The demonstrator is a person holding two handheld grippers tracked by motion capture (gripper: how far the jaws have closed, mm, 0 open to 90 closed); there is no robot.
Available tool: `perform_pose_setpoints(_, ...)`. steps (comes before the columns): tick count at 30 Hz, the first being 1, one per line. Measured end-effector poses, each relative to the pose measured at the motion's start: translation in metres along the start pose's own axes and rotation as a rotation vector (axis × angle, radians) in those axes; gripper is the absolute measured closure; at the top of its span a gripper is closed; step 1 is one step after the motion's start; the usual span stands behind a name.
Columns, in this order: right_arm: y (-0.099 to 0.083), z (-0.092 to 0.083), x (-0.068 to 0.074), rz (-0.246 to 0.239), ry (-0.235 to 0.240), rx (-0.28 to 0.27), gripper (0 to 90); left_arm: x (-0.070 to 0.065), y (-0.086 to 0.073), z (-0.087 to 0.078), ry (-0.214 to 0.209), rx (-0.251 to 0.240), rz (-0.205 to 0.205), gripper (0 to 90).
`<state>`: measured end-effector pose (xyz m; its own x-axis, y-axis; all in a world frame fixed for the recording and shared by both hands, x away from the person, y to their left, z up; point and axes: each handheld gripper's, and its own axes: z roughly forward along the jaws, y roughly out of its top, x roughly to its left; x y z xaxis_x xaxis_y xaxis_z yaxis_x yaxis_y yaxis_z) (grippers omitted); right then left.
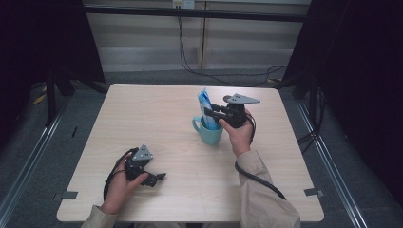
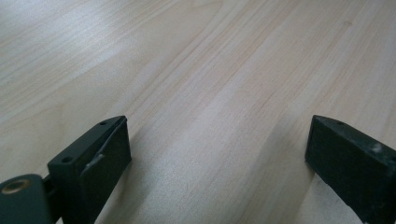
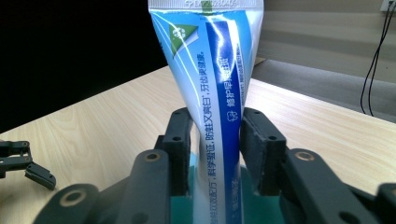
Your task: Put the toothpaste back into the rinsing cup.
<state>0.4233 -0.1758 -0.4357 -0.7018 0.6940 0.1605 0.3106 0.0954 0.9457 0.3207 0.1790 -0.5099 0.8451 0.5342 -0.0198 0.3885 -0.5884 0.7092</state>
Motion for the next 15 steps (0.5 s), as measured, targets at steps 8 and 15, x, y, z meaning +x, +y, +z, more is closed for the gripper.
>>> perform_pose_setpoints(8,-0.0001,-0.0029,-0.0006,0.01,-0.002,0.017,51.6,-0.0001,0.0,0.0001,0.0,0.0,0.0,6.4)
perform_pose_setpoints(15,0.0002,-0.0067,-0.0009,0.013,-0.008,0.034,41.6,-0.0001,0.0,0.0,-0.001,0.0,-0.001,6.5)
